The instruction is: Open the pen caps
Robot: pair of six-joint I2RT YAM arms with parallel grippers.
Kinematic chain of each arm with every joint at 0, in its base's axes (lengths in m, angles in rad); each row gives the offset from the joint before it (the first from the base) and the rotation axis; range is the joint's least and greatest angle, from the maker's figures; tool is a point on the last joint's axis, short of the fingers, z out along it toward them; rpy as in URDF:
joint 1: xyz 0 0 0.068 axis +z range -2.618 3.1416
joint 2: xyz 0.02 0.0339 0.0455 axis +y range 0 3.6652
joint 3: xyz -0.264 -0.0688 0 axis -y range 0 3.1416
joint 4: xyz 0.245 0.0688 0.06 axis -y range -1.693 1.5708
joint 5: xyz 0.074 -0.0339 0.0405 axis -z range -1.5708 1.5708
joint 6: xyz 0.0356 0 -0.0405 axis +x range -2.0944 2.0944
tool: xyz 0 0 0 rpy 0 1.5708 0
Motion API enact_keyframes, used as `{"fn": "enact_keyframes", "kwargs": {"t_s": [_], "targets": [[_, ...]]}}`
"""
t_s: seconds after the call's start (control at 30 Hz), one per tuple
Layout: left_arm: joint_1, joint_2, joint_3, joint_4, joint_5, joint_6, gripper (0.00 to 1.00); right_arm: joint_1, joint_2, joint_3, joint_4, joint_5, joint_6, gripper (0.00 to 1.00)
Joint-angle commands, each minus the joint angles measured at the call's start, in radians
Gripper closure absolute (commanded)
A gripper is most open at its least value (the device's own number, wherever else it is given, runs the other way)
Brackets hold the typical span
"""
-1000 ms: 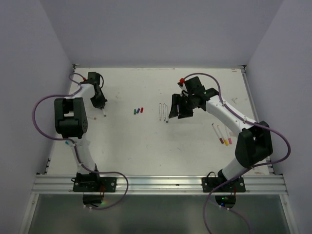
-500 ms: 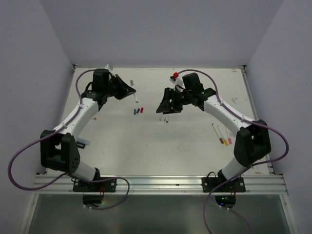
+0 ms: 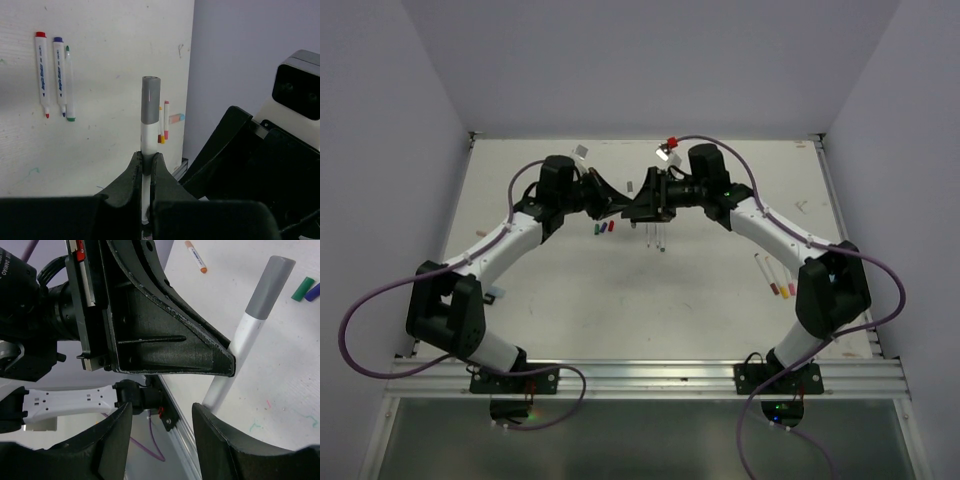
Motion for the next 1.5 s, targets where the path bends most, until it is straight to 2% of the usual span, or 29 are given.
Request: {"fn": "enact_keyframes", "kwargs": {"t_s": [0.0, 0.3, 0.47, 0.6, 0.9, 1.1, 1.2, 1.23, 1.3, 1.33, 1.37, 1.4, 1.47], "targets": [[-0.008, 0.003, 0.042, 0.057, 0.056, -0.036, 1.0, 0.003, 0.008, -0.015, 0.045, -0.008, 0.025, 0.46], [-0.009, 0.022, 0.055, 0.022, 0.046, 0.005, 1.0, 0.003, -0.09, 0.0, -0.122, 0.119, -0.09, 0.47], [-0.008, 0.026, 0.071, 0.022, 0.05, 0.014, 1.0, 0.001, -0.066, 0.066, -0.267, 0.2, -0.18, 0.48], [-0.008, 0.023, 0.076, 0.025, 0.057, 0.007, 1.0, 0.003, -0.034, 0.078, -0.271, 0.18, -0.187, 0.48], [-0.008, -0.004, 0.024, 0.109, 0.088, -0.075, 1.0, 0.004, 0.02, 0.069, -0.116, 0.134, -0.104, 0.55], [-0.008, -0.009, 0.027, 0.123, 0.094, -0.09, 1.0, 0.003, 0.034, 0.037, -0.03, 0.122, -0.049, 0.68], [-0.008, -0.012, 0.024, 0.12, 0.094, -0.087, 1.0, 0.003, 0.026, 0.021, -0.015, 0.122, -0.035, 0.83], [-0.008, -0.012, 0.022, 0.12, 0.094, -0.084, 1.0, 0.003, 0.022, 0.018, -0.013, 0.125, -0.036, 1.0], [-0.008, -0.011, 0.021, 0.12, 0.108, -0.079, 1.0, 0.003, 0.016, 0.011, -0.013, 0.125, -0.033, 1.0], [-0.005, -0.012, 0.022, 0.114, 0.103, -0.063, 0.96, 0.003, 0.008, 0.008, -0.016, 0.118, -0.035, 1.0], [-0.001, -0.014, 0.028, 0.099, 0.094, -0.052, 0.84, 0.003, 0.003, 0.001, -0.021, 0.113, -0.033, 1.0], [0.008, -0.02, 0.033, 0.091, 0.088, -0.032, 0.57, 0.003, -0.004, -0.002, -0.025, 0.108, -0.03, 1.0], [0.018, -0.014, 0.053, 0.075, 0.082, -0.012, 0.48, 0.003, -0.026, -0.023, -0.019, 0.078, -0.015, 1.0]]}}
